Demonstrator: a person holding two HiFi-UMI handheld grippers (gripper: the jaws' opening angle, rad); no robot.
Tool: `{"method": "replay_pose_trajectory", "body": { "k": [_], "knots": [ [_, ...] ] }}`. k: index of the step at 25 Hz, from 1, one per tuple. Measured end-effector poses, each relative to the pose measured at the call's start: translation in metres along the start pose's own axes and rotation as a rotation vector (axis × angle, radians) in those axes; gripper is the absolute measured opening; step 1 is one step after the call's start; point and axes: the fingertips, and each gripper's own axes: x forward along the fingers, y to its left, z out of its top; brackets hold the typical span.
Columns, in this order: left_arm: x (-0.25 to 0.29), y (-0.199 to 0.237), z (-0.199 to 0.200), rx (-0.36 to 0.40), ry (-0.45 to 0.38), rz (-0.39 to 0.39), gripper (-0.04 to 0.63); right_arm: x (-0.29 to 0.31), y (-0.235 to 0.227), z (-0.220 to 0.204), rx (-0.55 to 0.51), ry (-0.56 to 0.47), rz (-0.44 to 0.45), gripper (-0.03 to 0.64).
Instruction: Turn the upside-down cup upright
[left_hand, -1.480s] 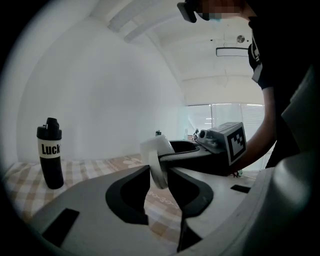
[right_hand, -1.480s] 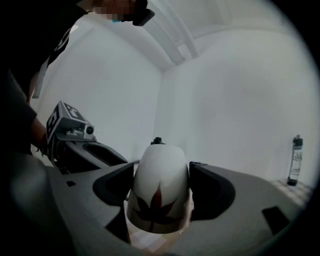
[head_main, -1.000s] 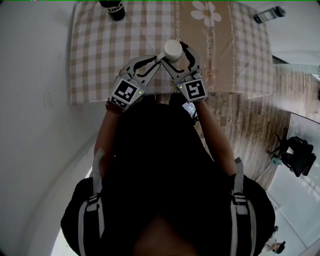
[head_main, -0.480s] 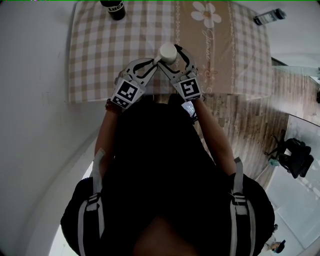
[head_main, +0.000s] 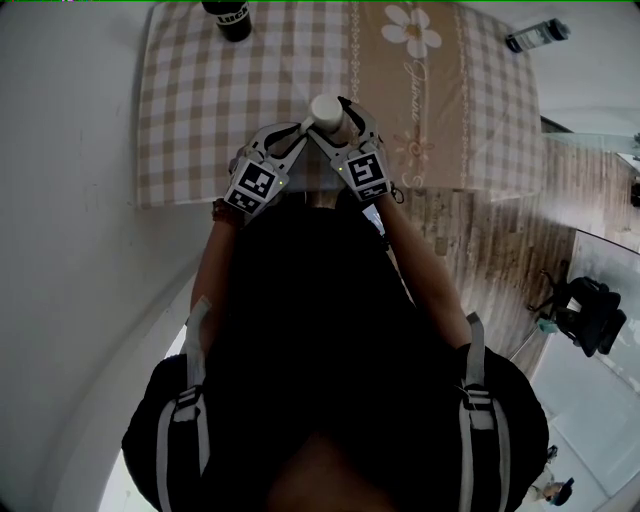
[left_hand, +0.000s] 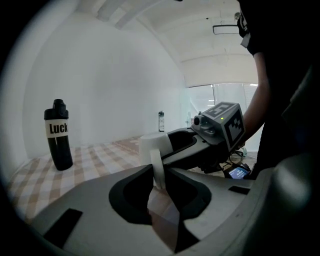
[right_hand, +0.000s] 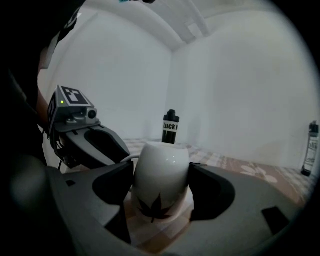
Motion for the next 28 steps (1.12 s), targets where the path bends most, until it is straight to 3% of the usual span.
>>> {"method": "replay_pose_trajectory", "body": {
  "k": [6, 11, 24, 28],
  "knots": [
    [0.007, -0.01, -0.015, 0.044, 0.038, -0.028, 0.084, 0.001, 0.002, -0.018, 0.031, 0.044, 0.041, 0.357],
    [0.008, -0.02, -0.019, 0.068, 0.057, -0.063, 0.084, -0.002, 0.005, -0.023, -0.007, 0.097, 0.076, 0.353],
    [0.007, -0.021, -0.024, 0.048, 0.078, -0.045, 0.091, -0.005, 0.006, -0.031, -0.028, 0.21, 0.085, 0.35],
    [-0.001, -0.022, -0.03, 0.038, 0.1, -0.062, 0.141, -0.013, 0.001, -0.038, 0.021, 0.237, 0.094, 0.376]
  ]
}}
